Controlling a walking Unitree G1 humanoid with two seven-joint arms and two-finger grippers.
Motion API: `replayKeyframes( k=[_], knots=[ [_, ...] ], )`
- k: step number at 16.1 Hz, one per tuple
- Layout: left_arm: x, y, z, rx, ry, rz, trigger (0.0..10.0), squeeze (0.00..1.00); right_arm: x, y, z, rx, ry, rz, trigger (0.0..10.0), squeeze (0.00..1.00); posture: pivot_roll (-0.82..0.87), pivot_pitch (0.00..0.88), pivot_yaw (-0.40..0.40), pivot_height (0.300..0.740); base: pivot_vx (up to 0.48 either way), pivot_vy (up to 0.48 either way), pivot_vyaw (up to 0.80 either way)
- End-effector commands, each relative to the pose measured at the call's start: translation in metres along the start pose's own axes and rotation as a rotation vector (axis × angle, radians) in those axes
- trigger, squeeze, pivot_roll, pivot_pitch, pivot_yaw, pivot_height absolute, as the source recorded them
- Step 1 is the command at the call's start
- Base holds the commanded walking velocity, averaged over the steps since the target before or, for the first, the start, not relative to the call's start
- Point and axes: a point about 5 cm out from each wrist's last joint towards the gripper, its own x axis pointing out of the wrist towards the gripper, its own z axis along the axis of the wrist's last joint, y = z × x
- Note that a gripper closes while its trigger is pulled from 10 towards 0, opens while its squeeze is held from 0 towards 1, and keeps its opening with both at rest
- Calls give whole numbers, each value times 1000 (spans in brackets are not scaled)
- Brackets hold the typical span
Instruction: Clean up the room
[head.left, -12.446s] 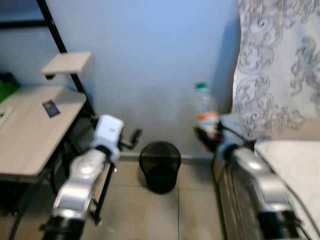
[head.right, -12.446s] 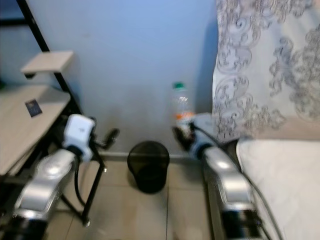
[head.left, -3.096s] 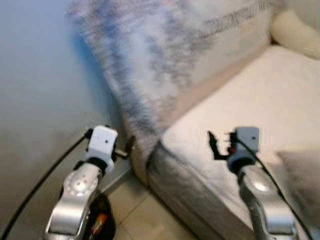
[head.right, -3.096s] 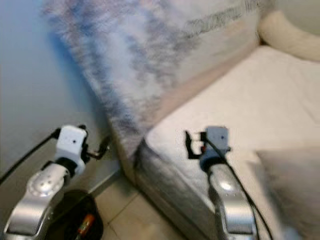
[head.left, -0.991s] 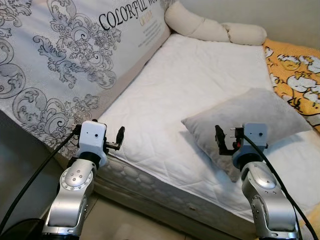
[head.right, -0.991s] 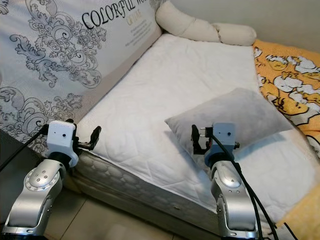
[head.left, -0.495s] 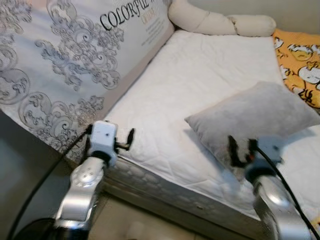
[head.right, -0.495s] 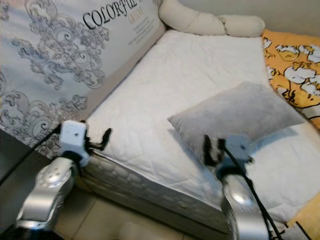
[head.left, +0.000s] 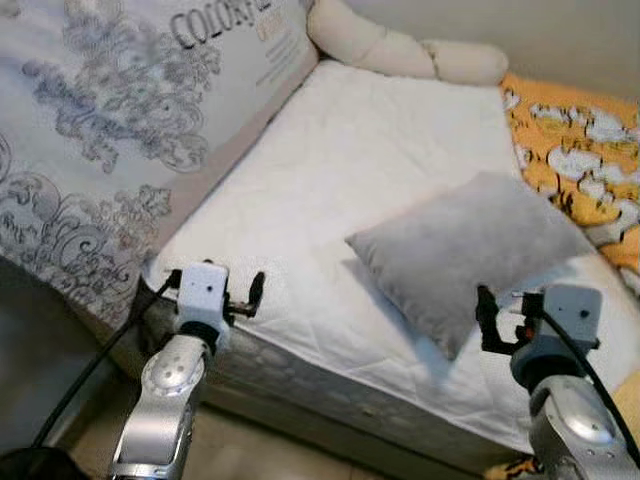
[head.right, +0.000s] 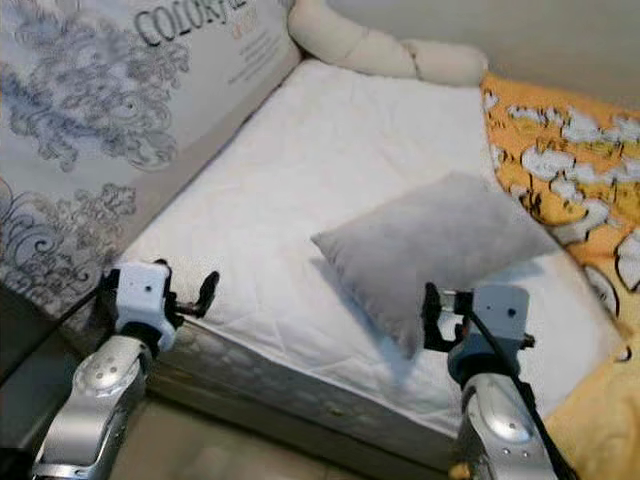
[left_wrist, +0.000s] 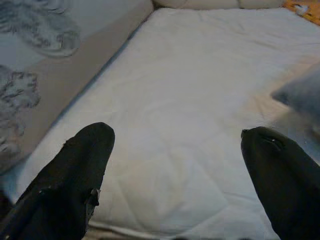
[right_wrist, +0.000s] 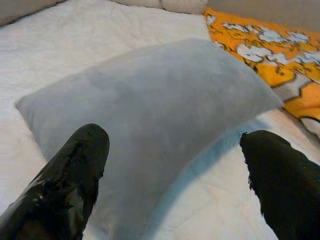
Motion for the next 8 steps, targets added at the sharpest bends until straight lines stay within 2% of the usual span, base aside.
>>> replayKeyframes(
  k=[1,3,4,6,8],
  knots=[
    [-2,-2,8,-10,-29,11,10000,0,10,-3,1,-28,3,2,10000,0,-73,0,-100,740,0,0,0],
    [-4,-3,10,-7,-30,5,10000,0,13,-1,-1,-51,9,29,10000,0,-59,0,-99,740,0,0,0],
    [-8,-1,12,-5,-32,3,10000,0,9,3,-2,-32,23,38,10000,0,-43,0,-89,740,0,0,0],
    [-12,0,13,4,-31,-5,10000,0,6,3,-4,-2,24,25,10000,0,-46,0,-69,740,0,0,-609],
    [-11,-1,15,14,-32,-20,10000,0,6,4,-5,-4,14,31,10000,0,-51,0,-52,740,240,0,-788]
  ],
)
